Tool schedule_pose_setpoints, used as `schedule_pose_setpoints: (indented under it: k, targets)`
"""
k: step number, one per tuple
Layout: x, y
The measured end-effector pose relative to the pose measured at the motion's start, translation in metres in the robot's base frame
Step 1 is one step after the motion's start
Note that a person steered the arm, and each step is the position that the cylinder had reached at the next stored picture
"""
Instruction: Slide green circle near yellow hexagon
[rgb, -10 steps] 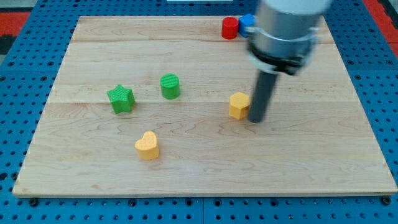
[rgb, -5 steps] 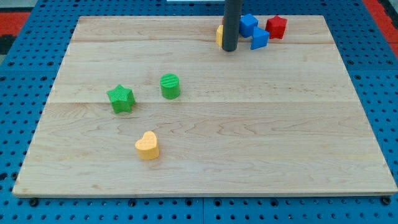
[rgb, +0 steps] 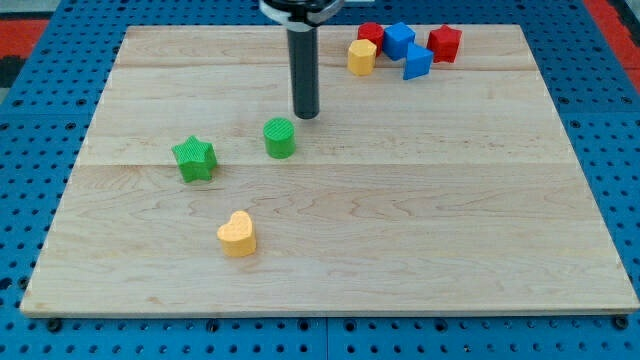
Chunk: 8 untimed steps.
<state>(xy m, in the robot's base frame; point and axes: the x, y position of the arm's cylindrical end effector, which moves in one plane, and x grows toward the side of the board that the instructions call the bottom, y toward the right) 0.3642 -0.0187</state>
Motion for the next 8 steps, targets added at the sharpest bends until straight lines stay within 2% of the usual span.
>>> schedule_pose_setpoints:
  k: [1,2,3,4,6,8]
  targets:
    - [0.008,-0.088]
    - [0.033,-0.079]
    - [0.056,-0.042]
    - [0.056,0.032]
    - [0.084,0.064]
    - [-0.024,0.088]
